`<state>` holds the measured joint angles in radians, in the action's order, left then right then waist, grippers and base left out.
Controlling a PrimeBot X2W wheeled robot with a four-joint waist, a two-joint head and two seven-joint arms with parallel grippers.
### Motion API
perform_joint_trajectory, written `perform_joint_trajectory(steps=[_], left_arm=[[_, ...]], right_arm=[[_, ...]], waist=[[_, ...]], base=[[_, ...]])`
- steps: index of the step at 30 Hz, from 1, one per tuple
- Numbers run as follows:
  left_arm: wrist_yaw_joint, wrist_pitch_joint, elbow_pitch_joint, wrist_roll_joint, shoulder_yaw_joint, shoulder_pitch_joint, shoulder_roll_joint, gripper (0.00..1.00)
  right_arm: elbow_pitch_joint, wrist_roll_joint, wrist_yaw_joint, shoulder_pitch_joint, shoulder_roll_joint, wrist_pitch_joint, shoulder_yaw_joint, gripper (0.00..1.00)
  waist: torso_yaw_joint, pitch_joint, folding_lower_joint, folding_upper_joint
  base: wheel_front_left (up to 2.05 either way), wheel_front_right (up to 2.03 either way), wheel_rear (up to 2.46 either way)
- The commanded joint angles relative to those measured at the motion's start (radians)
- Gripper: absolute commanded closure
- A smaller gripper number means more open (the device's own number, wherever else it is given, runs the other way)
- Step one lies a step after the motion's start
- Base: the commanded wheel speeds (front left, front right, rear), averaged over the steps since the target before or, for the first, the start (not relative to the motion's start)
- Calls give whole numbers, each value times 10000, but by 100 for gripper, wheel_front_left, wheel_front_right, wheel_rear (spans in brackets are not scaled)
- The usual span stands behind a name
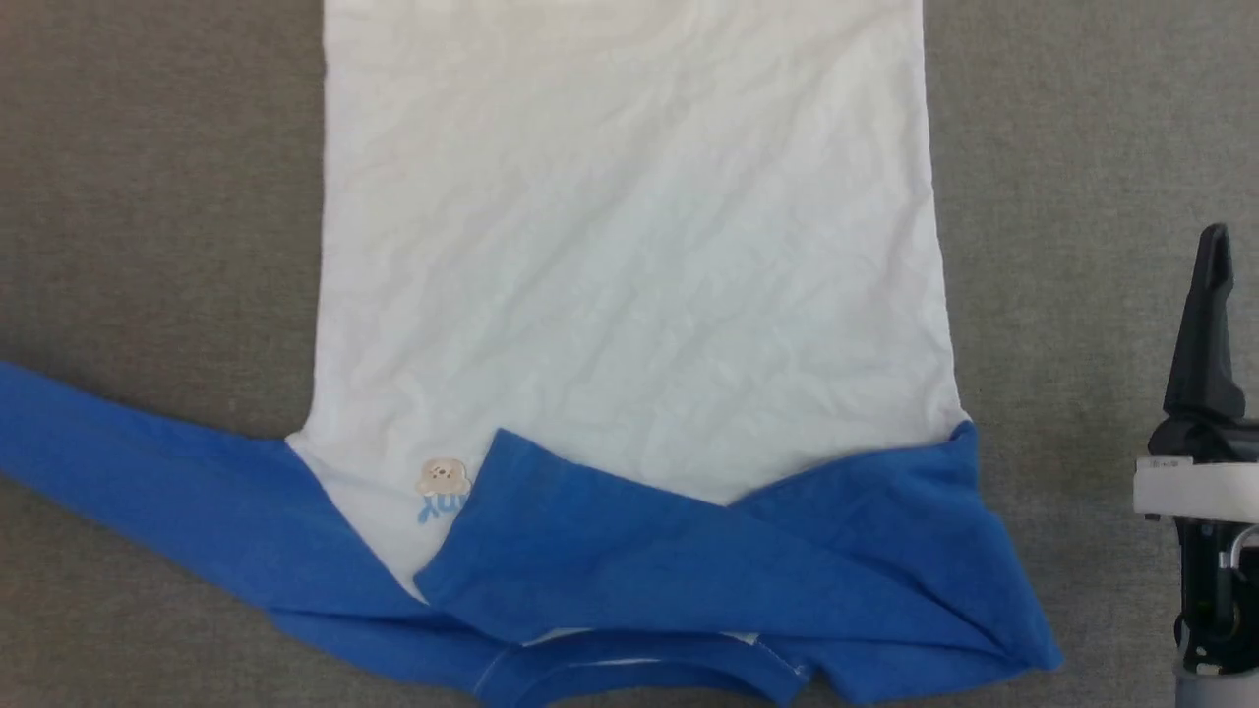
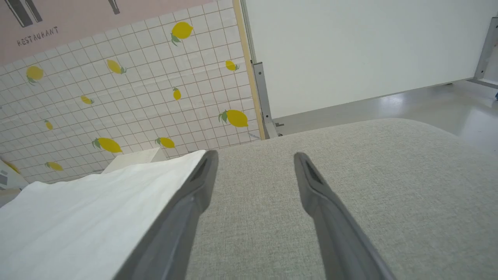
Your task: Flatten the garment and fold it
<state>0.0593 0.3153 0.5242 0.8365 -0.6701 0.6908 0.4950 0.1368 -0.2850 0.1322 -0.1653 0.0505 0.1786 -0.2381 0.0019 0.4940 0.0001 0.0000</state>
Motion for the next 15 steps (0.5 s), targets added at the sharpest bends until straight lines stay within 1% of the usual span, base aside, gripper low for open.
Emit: perform_joint_trajectory(steps=[1, 4, 6, 8, 10, 12, 15], left_arm=[[141, -301, -94, -120, -45, -282, -24, 100], [431, -768, -608, -171, -7, -832, -205, 100], [562, -983, -1340, -142, 184, -1227, -523, 100], [629, -1027, -2366, -150, 609, -1650, -994, 100], [658, -952, -3534, -189, 1140, -2111, -1542, 100], [671, -758, -4727, -375, 1901, -2592, -2117, 100], [680, -386, -6291, -666, 3293, -3105, -3019, 100]], right_arm=[[-119, -111, -15, 173, -3, 86, -34, 0], [-321, -184, -15, 332, -3, 124, -19, 0], [-445, -214, -15, 417, -3, 150, 10, 0], [-542, -252, -15, 487, -3, 171, 39, 0], [-619, -287, -15, 527, -3, 183, 118, 0], [-690, -307, -15, 554, -3, 190, 199, 0], [-787, -334, -15, 619, -3, 187, 275, 0]], waist=[[411, -928, -1, 0], [541, -1349, -1, 0], [613, -1623, -1, 0], [682, -1875, -1, 0], [708, -2090, -1, 0], [715, -2285, -1, 0], [704, -2539, -1, 0]], base=[[0, 0, 0], [0, 0, 0], [0, 0, 0], [0, 0, 0], [0, 0, 0], [0, 0, 0], [0, 0, 0]])
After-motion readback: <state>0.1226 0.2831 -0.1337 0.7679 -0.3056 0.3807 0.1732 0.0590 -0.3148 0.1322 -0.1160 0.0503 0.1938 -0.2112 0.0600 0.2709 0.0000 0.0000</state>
